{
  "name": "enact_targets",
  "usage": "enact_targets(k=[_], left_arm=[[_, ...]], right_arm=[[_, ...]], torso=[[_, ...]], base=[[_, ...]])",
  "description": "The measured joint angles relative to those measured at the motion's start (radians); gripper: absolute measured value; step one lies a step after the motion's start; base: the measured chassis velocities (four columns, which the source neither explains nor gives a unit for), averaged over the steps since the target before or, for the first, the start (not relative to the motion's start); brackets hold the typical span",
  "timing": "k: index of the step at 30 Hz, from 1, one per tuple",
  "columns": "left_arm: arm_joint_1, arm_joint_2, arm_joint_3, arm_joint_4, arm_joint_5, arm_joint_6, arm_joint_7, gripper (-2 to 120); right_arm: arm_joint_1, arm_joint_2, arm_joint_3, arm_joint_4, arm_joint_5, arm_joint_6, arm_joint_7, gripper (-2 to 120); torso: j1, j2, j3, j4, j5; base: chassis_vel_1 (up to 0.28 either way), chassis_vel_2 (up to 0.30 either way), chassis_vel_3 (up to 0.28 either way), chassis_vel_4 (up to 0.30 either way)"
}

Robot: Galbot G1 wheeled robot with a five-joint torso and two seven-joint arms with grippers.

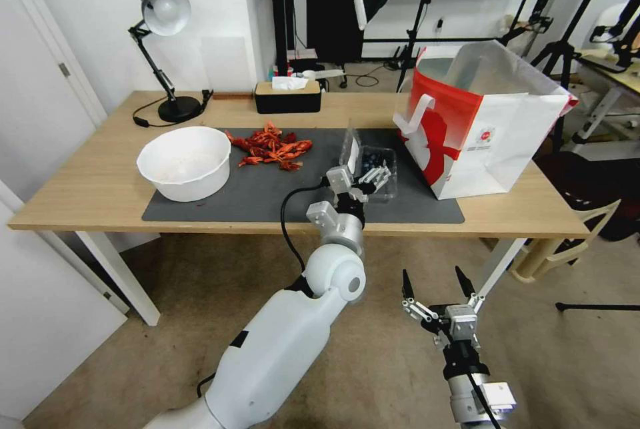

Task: Close the takeout container lid, then place the container into the takeout bag.

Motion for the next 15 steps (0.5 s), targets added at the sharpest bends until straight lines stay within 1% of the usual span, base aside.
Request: enact_targets(k=[1,2,3,4,5,6,7,9,10,11,12,13,14,15], left_arm=[[-0.005,0.008,-0.001,-0.009,-0.026,0.010,0.016,100],[-0.018,0.022,-0.004,-0.025,-0.085,0.041,0.048,100],[-0.030,0.028,-0.004,-0.030,-0.125,0.052,0.060,100],[-0.030,0.028,-0.004,-0.030,-0.125,0.052,0.060,100],[-0.037,0.029,-0.004,-0.031,-0.147,0.059,0.065,100],[-0.059,0.031,-0.003,-0.031,-0.217,0.082,0.081,100],[-0.059,0.031,-0.003,-0.031,-0.217,0.082,0.081,100],[-0.083,0.025,-0.008,-0.024,-0.318,0.113,0.085,100],[-0.083,0.025,-0.008,-0.024,-0.318,0.113,0.085,100],[-0.094,0.018,-0.012,-0.020,-0.378,0.122,0.082,100],[-0.106,0.009,-0.019,-0.020,-0.453,0.143,0.068,100],[-0.114,0.002,-0.024,-0.021,-0.504,0.161,0.055,100],[-0.114,0.002,-0.024,-0.021,-0.504,0.161,0.055,100],[-0.120,-0.004,-0.027,-0.023,-0.538,0.175,0.041,100]], right_arm=[[-0.001,0.000,0.000,0.001,-0.001,0.001,0.000,100],[-0.002,-0.001,0.002,0.004,-0.003,0.001,0.001,100],[-0.003,-0.003,0.003,0.006,-0.003,0.001,0.002,100],[-0.003,-0.003,0.003,0.006,-0.003,0.001,0.002,100],[-0.003,-0.003,0.003,0.007,-0.003,0.001,0.002,100],[-0.004,-0.004,0.004,0.009,-0.004,0.000,0.006,100],[-0.004,-0.004,0.004,0.009,-0.004,0.000,0.006,100],[-0.007,-0.002,0.003,0.014,-0.006,-0.002,0.008,100],[-0.007,-0.002,0.003,0.014,-0.006,-0.002,0.008,100],[-0.008,-0.001,0.003,0.015,-0.008,-0.002,0.009,100],[-0.009,0.000,0.003,0.015,-0.009,-0.002,0.009,100],[-0.010,0.001,0.003,0.015,-0.010,-0.002,0.009,100],[-0.010,0.001,0.003,0.015,-0.010,-0.002,0.009,100],[-0.010,0.002,0.003,0.015,-0.011,-0.002,0.010,100]], torso=[[0.000,0.000,0.000,0.0000,0.0000],[0.000,0.000,0.000,0.0000,0.0000],[0.000,0.000,0.000,0.0001,0.0000],[0.000,0.000,0.000,0.0001,0.0000],[0.000,0.000,0.000,0.0001,0.0000],[0.000,0.000,0.000,0.0001,0.0000],[0.000,0.000,0.000,0.0001,0.0000],[0.000,0.000,0.000,0.0000,0.0000],[0.000,0.000,0.000,0.0000,0.0000],[0.000,0.000,0.000,0.0000,0.0000],[0.000,0.000,0.000,0.0000,0.0001],[0.000,0.000,0.000,0.0000,0.0001],[0.000,0.000,0.000,0.0000,0.0001],[0.000,0.000,0.000,0.0000,0.0001]], base=[[0.000,0.000,0.000,0.000],[0.000,0.000,0.000,0.000],[0.000,0.000,0.000,0.000],[0.000,0.000,0.000,0.000],[0.000,0.000,0.000,0.000],[0.000,0.000,0.000,0.000],[0.000,0.000,0.000,0.000],[0.000,0.000,0.000,0.000],[0.000,0.000,0.000,0.000],[0.000,0.000,0.000,0.000],[0.000,0.000,0.000,0.000],[0.000,0.000,0.000,0.000],[0.000,0.000,0.000,0.000],[0.000,0.000,0.000,0.000]])
